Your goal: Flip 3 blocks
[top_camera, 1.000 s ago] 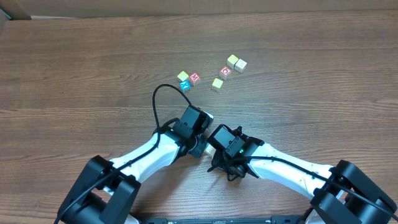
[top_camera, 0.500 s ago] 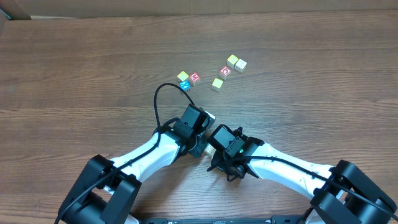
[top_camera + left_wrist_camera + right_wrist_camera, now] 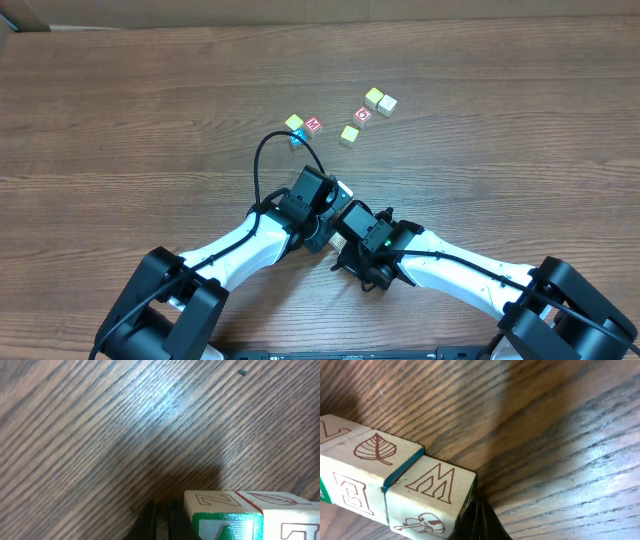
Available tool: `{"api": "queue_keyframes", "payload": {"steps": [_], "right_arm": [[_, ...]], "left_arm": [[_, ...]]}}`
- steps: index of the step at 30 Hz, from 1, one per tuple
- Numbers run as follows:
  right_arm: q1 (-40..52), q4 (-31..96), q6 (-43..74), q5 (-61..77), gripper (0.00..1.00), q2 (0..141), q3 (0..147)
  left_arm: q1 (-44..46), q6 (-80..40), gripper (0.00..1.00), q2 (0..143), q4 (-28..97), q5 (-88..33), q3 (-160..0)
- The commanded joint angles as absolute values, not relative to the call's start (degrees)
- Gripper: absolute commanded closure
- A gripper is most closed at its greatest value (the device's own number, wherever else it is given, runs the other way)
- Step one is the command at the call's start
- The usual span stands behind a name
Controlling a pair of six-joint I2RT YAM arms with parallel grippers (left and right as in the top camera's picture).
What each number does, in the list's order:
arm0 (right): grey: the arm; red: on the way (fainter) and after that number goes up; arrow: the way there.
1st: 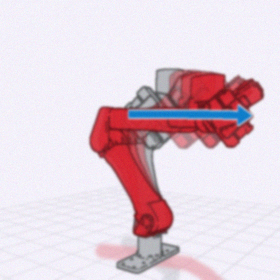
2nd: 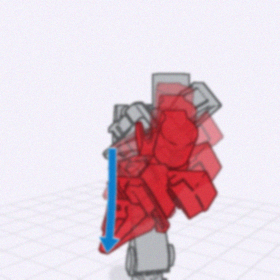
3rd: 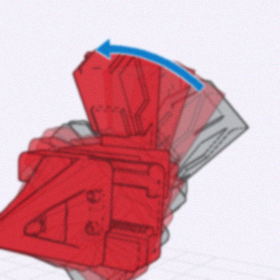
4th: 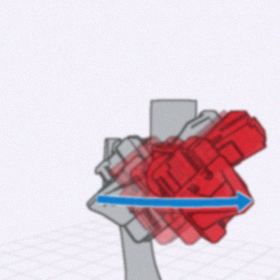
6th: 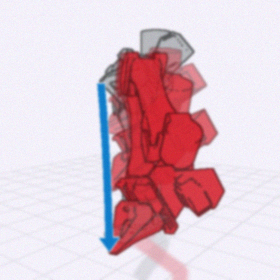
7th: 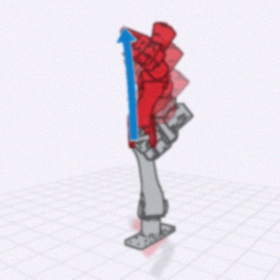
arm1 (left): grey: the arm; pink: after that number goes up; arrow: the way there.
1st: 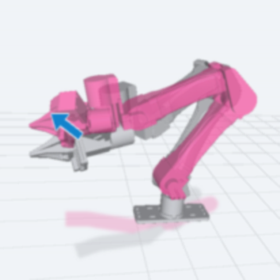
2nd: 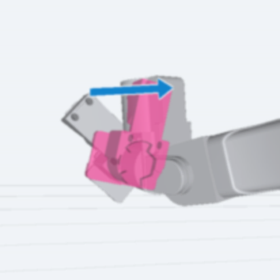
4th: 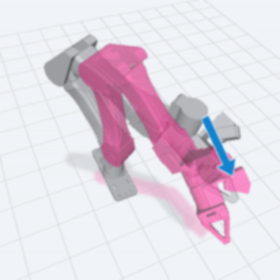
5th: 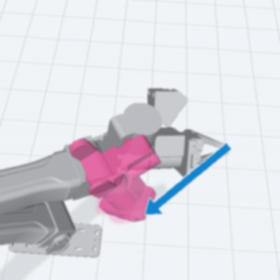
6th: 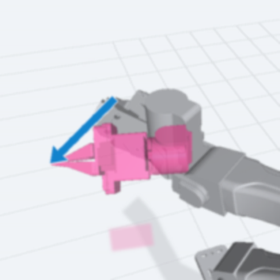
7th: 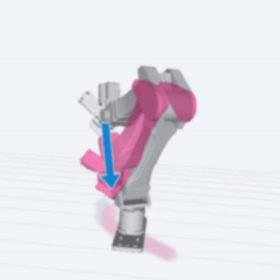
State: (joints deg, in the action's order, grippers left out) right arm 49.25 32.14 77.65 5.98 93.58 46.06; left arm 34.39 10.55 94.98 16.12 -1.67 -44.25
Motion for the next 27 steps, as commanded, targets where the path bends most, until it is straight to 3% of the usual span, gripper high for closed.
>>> {"api": "queue_keyframes", "payload": {"steps": [1, 27], "right_arm": [[49.8, 30.9, 79.5, 6.7, 0.96, 94.2, 46.0], [49.8, 30.8, 82.8, 7.2, 0.96, 94.2, 46.0]], "left_arm": [[34.9, 14.9, 0.96, 97.7, 16.6, -4.0, -42.9], [34.9, 18.5, 0.96, 97.7, 11.9, -4.1, -42.9]]}}
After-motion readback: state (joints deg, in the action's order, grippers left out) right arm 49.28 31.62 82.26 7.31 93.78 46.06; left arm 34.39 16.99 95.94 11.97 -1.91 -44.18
